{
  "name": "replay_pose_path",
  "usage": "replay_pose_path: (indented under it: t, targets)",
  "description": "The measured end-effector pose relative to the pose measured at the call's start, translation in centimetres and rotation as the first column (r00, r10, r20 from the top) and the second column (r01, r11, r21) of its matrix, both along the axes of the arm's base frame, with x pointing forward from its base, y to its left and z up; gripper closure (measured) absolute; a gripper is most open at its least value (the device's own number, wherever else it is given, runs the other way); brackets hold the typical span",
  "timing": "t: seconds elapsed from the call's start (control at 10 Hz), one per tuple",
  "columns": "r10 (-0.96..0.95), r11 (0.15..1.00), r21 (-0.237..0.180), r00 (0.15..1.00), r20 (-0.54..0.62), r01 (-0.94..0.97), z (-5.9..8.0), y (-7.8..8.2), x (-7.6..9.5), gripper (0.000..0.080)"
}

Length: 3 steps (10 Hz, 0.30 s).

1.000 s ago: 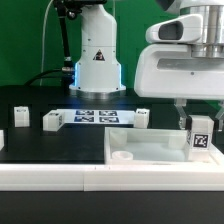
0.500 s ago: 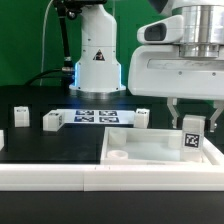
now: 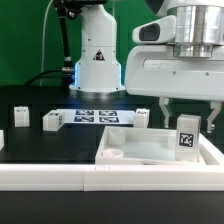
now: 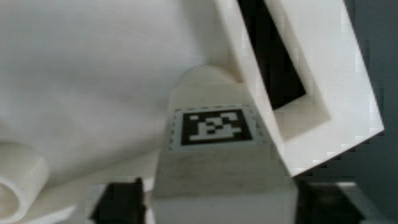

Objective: Assemble one leg

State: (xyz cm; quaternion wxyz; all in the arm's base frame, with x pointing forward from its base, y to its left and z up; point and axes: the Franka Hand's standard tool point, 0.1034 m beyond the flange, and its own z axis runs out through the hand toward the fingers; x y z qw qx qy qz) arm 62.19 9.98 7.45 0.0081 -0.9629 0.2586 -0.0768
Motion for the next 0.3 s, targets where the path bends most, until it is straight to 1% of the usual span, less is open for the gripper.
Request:
replay_pose_path:
  t: [0.1,0.2,0.3]
  targets:
    - [0.000,1.000,0.000,1.000,0.000,0.000,-0.03,0.00,-0.01,0.0266]
    - [0.000,1.000,0.000,1.000,-0.001,0.000,-0.06,-0.01,-0.02,0.0174]
    - [0.000,1.000,-0.001,1.000,-0.001,0.000,-0.09,-0.01,-0.04,0.0157]
